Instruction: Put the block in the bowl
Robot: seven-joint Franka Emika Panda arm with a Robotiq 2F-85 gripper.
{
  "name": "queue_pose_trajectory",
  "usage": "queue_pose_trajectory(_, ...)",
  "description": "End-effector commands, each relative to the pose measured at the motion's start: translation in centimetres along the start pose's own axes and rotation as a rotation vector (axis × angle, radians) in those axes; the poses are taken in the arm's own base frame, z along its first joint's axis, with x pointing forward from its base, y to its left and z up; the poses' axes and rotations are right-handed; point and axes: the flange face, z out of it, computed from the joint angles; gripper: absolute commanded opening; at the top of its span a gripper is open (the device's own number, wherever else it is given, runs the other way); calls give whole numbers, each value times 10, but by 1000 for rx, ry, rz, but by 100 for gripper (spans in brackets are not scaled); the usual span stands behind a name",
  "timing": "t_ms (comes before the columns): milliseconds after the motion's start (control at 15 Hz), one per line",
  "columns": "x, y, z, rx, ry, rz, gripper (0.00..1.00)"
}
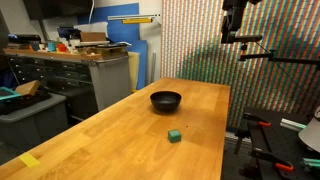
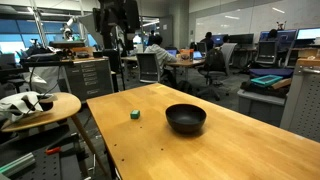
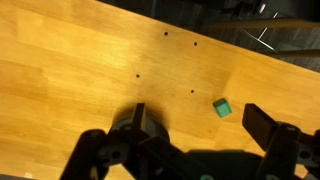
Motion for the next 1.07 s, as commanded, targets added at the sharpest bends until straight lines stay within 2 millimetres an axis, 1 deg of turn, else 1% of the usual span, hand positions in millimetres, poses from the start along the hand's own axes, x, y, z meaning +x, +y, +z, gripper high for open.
queue_pose_trajectory(0,0,0,-2,-1,2,0,100)
queue_pose_trajectory(800,1,1,-4,-7,6,-5,100)
queue_pose_trajectory(1000,5,-1,-1,-14,-2,-34,100)
